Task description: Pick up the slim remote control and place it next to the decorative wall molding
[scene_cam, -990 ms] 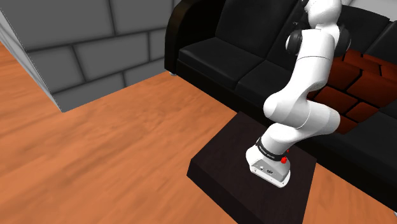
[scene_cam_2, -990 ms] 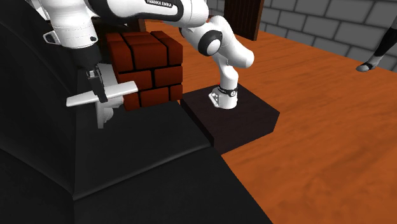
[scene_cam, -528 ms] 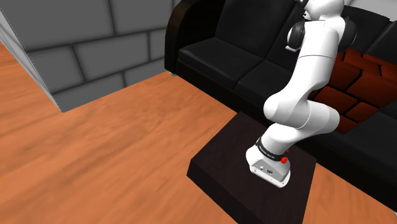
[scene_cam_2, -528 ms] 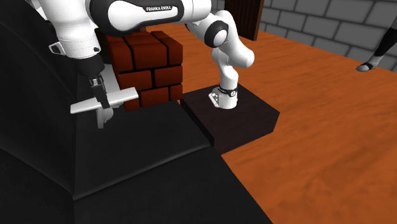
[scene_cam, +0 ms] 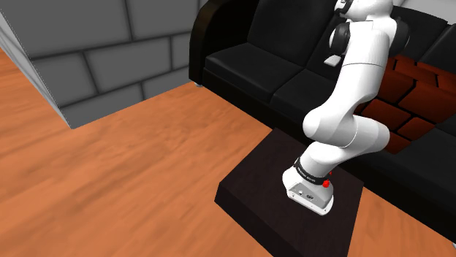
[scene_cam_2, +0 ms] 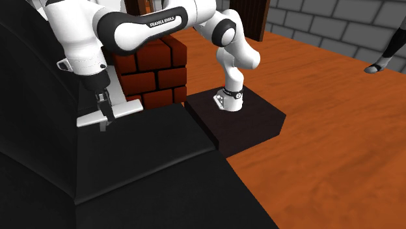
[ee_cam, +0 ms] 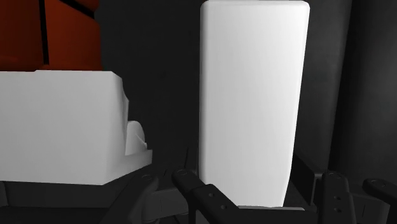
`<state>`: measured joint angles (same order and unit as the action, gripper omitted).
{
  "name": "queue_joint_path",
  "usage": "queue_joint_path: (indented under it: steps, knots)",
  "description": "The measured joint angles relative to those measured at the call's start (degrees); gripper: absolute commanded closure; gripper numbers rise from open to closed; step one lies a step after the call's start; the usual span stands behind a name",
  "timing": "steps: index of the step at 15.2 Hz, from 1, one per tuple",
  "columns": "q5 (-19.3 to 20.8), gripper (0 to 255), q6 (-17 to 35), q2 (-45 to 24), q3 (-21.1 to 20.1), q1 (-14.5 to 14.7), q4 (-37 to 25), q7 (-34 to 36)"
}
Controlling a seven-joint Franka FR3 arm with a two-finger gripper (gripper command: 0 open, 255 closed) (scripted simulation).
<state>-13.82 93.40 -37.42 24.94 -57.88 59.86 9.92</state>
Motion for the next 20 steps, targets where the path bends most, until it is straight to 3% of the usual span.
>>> queue_joint_path:
  steps: [7, 20]
  knots:
    - [0.2, 255, 6.0, 1.1, 0.1, 1.3, 7.3, -0.4]
    - [-0.7, 255, 15.2, -0.4, -0.5, 2.2, 15.3, -1.2]
